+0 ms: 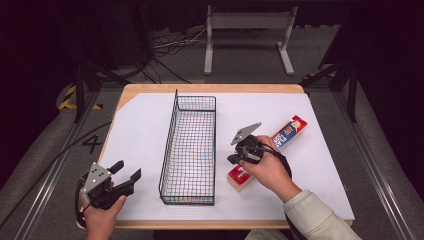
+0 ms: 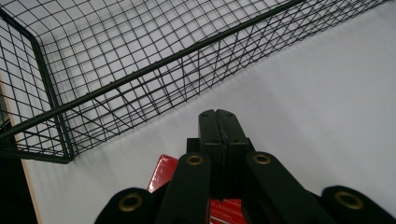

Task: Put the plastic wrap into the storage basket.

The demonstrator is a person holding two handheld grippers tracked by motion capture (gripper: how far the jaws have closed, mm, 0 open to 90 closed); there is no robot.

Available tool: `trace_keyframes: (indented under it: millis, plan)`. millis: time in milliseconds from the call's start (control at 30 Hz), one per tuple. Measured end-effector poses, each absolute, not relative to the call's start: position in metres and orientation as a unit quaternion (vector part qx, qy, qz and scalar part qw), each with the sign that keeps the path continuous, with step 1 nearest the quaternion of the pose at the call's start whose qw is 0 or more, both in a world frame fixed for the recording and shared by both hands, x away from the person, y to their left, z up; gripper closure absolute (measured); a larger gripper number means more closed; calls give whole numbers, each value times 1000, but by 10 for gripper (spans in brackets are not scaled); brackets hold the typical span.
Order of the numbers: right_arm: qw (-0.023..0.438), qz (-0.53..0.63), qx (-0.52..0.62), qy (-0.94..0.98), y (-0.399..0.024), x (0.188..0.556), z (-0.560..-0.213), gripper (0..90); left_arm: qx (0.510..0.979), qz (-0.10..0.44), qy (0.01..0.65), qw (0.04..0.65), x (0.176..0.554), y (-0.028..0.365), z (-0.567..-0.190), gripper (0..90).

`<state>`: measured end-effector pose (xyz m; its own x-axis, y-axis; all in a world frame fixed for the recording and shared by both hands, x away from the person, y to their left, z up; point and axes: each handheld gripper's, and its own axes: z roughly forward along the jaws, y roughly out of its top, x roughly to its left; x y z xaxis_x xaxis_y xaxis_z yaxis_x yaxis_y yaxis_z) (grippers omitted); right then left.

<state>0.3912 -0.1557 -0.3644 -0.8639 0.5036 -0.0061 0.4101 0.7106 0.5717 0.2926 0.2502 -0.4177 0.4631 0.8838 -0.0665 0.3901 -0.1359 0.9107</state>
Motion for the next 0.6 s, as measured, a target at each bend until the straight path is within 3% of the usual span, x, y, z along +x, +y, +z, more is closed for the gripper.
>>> trace_keyframes:
  millis: [600]
  plan:
    - [52, 241, 252, 936, -141, 394, -391, 900, 708, 255, 451, 480, 293, 250, -418, 317]
